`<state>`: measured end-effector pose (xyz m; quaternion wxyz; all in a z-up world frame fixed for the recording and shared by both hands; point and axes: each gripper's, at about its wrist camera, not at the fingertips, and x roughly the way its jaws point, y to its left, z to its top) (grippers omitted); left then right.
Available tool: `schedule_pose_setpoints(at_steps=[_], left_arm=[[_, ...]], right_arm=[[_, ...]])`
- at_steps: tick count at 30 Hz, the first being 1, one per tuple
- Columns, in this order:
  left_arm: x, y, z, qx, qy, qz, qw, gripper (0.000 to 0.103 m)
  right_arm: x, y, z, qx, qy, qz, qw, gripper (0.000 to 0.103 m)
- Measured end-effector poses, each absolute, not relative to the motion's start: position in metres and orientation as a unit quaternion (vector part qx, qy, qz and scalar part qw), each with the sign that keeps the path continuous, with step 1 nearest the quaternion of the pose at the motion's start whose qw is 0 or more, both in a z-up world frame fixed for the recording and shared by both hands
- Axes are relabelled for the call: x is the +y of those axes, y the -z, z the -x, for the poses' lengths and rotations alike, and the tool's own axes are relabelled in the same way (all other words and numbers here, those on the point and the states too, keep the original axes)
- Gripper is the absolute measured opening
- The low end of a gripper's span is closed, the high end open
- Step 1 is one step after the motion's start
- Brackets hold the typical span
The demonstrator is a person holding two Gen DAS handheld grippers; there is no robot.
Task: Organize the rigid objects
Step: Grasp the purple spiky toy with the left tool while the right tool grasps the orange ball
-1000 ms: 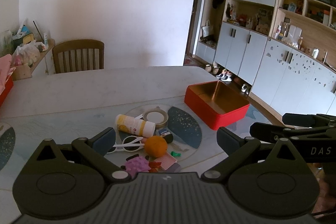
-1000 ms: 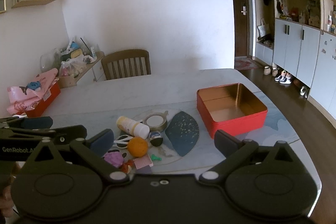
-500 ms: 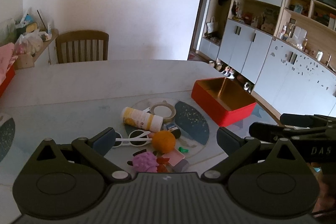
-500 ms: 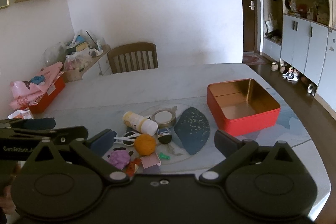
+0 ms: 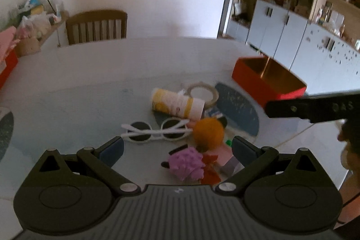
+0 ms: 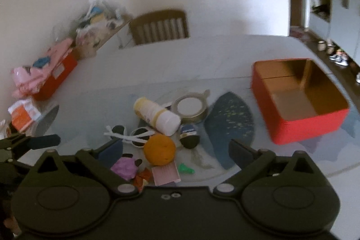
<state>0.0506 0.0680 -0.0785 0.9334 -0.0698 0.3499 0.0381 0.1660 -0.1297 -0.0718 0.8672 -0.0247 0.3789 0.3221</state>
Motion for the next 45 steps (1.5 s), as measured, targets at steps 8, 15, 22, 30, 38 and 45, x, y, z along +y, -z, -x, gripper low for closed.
schedule_pose_setpoints(at_steps=[8,15,22,30,38,45], left_arm=[[0.064,0.112,-0.078,0.388,-0.021,0.078,0.918,0.101],[0.075,0.134,-0.099,0.418,-0.023,0.127,0.899,0.092],[0.081,0.147,-0.111,0.440,-0.021,0.169,0.882,0.084],[0.086,0.159,-0.117,0.459,-0.027,0.193,0.867,0.064],[0.087,0.159,-0.117,0.459,-0.027,0.189,0.868,0.062],[0.093,0.154,-0.109,0.455,-0.031,0.194,0.868,0.061]], right_arm=[[-0.096,0.096,-0.190,0.422,-0.353,0.054,0.833,0.089],[-0.082,0.117,-0.208,0.461,-0.362,0.054,0.808,0.079],[-0.076,0.129,-0.217,0.480,-0.360,0.048,0.799,0.074],[-0.067,0.134,-0.223,0.487,-0.364,0.044,0.792,0.062],[-0.064,0.134,-0.221,0.485,-0.356,0.050,0.797,0.053],[-0.072,0.120,-0.217,0.472,-0.350,0.040,0.808,0.053]])
